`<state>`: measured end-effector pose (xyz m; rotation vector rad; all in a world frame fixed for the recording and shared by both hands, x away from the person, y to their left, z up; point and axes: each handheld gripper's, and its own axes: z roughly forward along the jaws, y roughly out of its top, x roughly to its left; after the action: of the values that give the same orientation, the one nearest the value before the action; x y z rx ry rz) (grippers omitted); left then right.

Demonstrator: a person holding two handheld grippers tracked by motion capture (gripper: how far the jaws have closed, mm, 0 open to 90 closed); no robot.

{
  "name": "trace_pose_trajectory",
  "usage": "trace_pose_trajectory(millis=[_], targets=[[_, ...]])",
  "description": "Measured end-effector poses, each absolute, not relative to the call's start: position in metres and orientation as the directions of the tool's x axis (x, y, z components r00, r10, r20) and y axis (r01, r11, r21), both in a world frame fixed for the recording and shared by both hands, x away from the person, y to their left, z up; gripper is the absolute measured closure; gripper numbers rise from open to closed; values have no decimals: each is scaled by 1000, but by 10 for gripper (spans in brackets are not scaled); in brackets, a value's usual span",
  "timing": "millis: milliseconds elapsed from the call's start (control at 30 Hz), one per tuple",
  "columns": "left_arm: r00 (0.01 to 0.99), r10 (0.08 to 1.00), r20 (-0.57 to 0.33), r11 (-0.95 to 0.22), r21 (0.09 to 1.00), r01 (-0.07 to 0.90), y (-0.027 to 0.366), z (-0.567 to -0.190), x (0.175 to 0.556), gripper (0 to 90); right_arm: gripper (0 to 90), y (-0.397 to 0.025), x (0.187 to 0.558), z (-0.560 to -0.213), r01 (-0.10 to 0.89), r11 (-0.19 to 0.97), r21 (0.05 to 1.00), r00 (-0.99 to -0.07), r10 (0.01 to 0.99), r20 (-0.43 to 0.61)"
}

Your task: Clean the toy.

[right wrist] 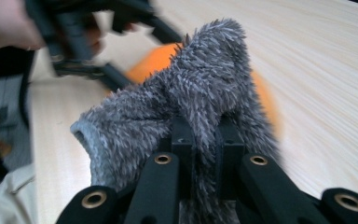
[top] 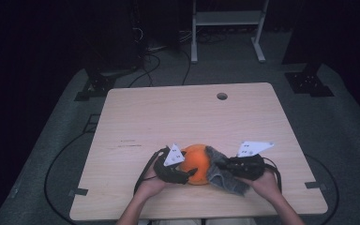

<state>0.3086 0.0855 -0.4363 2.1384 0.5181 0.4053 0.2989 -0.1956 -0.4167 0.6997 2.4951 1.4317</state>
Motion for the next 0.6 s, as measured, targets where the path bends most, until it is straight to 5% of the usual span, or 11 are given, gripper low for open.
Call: trace_pose_trajectory(millis=[133, 333, 600], targets=[[847, 529, 58, -494, 832, 252, 89, -437, 312, 276, 809, -178, 288, -422, 245, 516, 821, -892, 452, -17], [824, 566, -29, -424, 847, 321, 94, -437, 319, 285, 809, -205, 298, -430, 329, 509, 795, -816, 577, -32], [819, 574, -9, -434, 845, 313, 87, -437, 316, 287, 809, -171, 283, -424, 226, 531, 817, -883, 465, -58]])
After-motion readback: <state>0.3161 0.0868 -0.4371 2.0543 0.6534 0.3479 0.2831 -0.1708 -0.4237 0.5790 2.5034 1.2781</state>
